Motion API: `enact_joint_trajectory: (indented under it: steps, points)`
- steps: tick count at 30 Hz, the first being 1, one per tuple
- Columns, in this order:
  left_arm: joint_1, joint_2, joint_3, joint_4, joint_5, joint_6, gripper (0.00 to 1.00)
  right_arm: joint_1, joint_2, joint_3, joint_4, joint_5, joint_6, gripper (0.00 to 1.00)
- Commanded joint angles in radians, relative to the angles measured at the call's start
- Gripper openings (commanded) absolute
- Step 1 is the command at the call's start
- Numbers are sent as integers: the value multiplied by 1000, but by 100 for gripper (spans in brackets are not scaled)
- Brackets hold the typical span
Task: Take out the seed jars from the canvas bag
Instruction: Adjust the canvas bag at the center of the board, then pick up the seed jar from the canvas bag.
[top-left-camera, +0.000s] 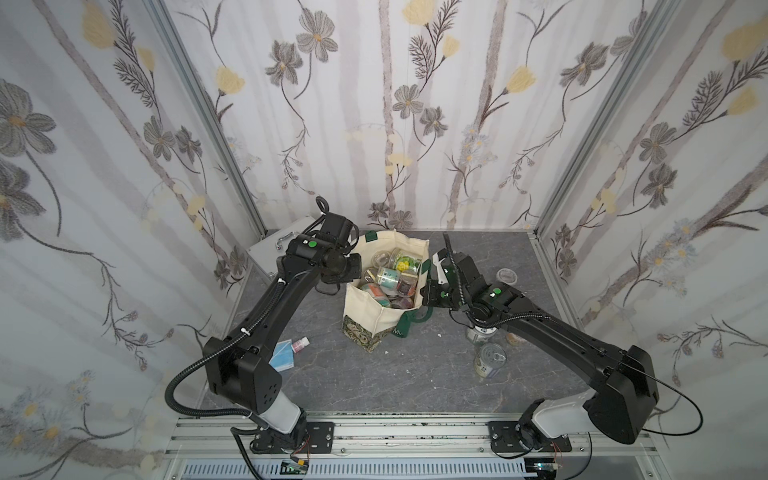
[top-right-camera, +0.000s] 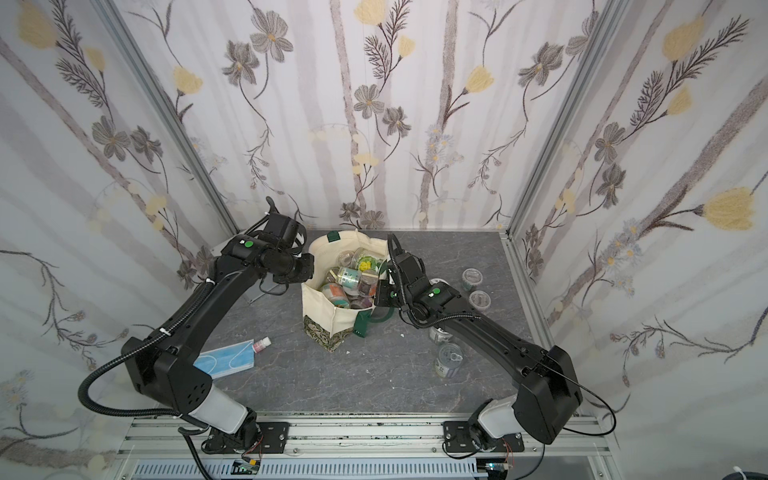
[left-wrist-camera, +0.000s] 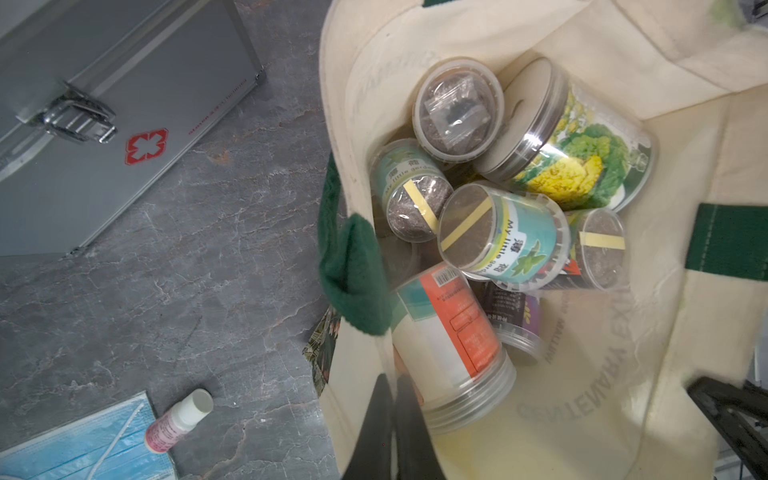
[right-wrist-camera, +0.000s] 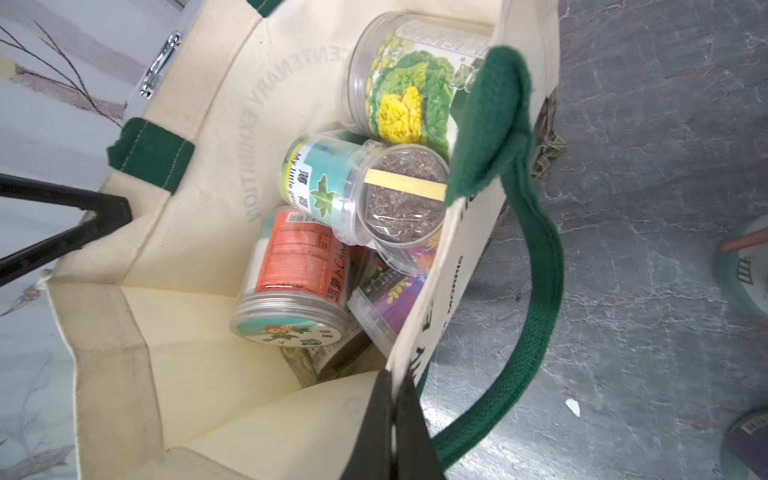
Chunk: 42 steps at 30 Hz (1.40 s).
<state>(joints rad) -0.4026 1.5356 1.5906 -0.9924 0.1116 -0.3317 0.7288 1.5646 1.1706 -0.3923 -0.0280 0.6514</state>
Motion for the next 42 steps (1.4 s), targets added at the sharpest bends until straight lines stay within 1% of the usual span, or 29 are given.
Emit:
enact_joint_trajectory:
  steps: [1,3,4,5,11,15,16,18,19,20,22,23,27,30,33,37,42]
  points:
    - [-21,-74,-61,85,31,-63,1,16,-29,-32,33,-17,-12,0]
    - [-23,-104,-83,84,20,-63,1,40,-48,-53,41,-18,-4,0]
    - [-24,-116,-88,81,9,-60,1,88,-55,-61,46,-26,1,0]
    - [-24,-124,-90,75,-5,-55,1,114,-62,-68,52,-33,8,0]
    - [-24,-143,-82,67,-34,-32,0,250,-97,-111,96,-36,70,0]
    - [-26,-129,-88,76,-14,-19,0,279,-118,-147,96,-15,94,1]
    - [-32,-131,-98,88,-5,-18,0,279,-126,-152,82,2,94,12]
    - [-48,-146,-120,117,2,-14,0,279,-150,-149,46,42,90,21]
    - [-59,-155,-129,129,1,-8,0,279,-167,-143,29,63,82,30]
    - [-70,-163,-130,140,-4,-1,0,279,-192,-135,13,82,73,35]
    - [-86,-176,-130,150,-19,11,0,278,-240,-118,-1,99,42,44]
    - [-93,-182,-155,156,-25,18,0,279,-263,-109,-2,112,21,48]
    - [-107,-204,-159,174,-49,35,0,274,-305,-34,-8,134,-60,59]
    - [-111,-220,-164,196,-53,45,0,264,-257,58,-30,122,-127,64]
    - [-116,-229,-168,211,-52,57,0,252,-154,167,-83,124,-189,67]
    - [-124,-234,-169,217,-49,71,0,228,-25,281,-142,129,-235,68]
    - [-136,-240,-180,223,-46,79,0,200,104,357,-167,125,-270,68]
